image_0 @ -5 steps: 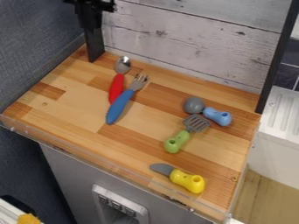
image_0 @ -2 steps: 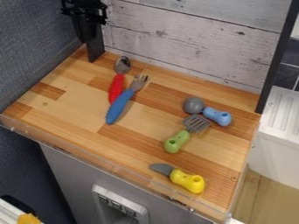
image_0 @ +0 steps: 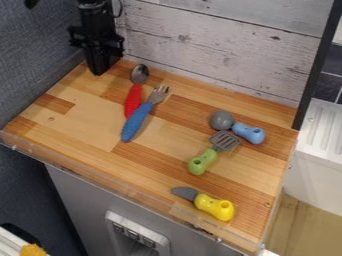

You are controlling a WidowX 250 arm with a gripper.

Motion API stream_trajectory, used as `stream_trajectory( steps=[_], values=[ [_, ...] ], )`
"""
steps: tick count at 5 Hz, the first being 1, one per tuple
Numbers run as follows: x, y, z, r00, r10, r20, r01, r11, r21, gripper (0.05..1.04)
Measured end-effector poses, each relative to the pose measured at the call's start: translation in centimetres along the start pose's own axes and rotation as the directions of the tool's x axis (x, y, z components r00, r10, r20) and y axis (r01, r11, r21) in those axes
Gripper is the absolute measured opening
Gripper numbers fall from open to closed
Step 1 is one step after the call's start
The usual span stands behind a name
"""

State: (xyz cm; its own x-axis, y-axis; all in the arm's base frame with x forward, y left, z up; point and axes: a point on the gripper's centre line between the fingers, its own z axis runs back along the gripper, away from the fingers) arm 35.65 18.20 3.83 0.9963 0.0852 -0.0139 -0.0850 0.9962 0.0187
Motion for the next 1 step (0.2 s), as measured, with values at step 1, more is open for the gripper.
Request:
stream_trajectory(
  steps=[1],
  values=[
    [-1.34,-0.59,-1.90,0.999,0.026,-0.029,-0.026,1.000,-0.011,0.067]
  ],
)
